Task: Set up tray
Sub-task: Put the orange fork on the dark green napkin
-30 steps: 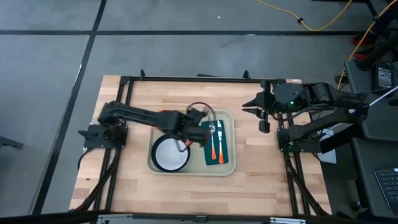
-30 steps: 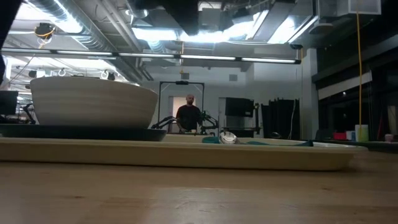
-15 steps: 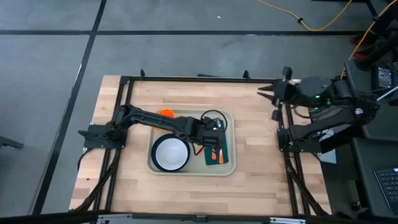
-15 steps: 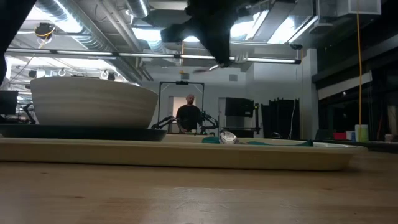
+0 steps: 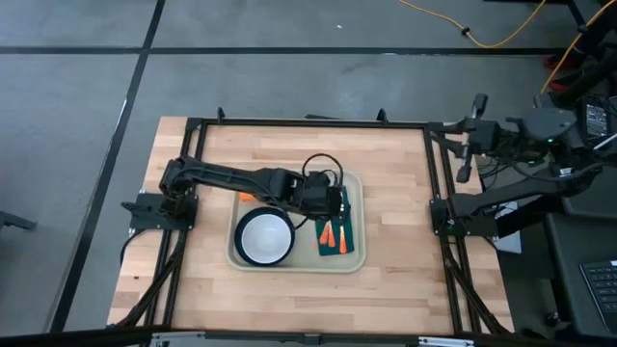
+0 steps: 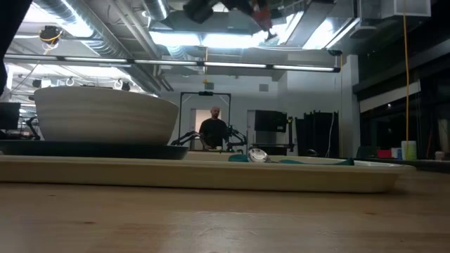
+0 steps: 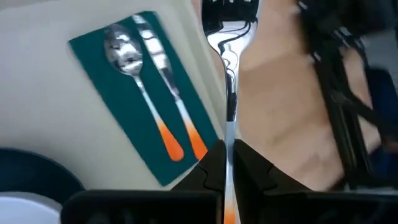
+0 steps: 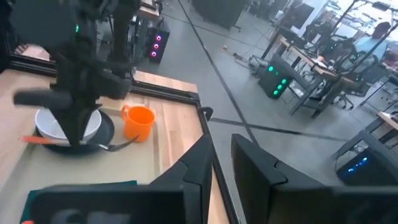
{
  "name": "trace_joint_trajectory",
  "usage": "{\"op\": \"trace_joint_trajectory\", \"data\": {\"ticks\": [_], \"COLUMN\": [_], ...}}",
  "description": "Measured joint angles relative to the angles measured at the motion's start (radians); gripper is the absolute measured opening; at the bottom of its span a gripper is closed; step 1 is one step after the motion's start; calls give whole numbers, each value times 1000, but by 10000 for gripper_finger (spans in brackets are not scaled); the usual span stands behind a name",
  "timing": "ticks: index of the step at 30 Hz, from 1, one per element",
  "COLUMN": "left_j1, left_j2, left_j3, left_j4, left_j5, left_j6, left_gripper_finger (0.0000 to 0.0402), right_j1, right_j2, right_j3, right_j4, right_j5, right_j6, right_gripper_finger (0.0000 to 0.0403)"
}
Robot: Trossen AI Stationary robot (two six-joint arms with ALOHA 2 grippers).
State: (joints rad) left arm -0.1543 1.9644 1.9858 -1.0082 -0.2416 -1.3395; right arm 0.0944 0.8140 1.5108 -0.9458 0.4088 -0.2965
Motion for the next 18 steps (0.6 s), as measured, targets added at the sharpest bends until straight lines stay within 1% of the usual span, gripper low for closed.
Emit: {"op": "trace_joint_trajectory", "data": {"ticks": [5,10,15,18], "left_j1": [-4,-23,-32,-29], "left_j2": [84,199,281,302], "left_j3": [-1,-1,-2,-2], "left_j4": [-1,9,10,6], "left_j5": [-86,-128,-89,-61], "left_j6": [-225,-393,-437,-427], "left_gripper_finger": [3,3,3,3], "right_j1": [0,0,0,0], "right_j2": [-24,-27,-27,-27], "right_j3": [0,0,0,0], "right_j4": [0,-4,-17,-18], "right_j5": [0,-2,-3,-13], "right_j6": [-43,-57,-102,-103], "right_gripper_finger": [67,67,67,67]}}
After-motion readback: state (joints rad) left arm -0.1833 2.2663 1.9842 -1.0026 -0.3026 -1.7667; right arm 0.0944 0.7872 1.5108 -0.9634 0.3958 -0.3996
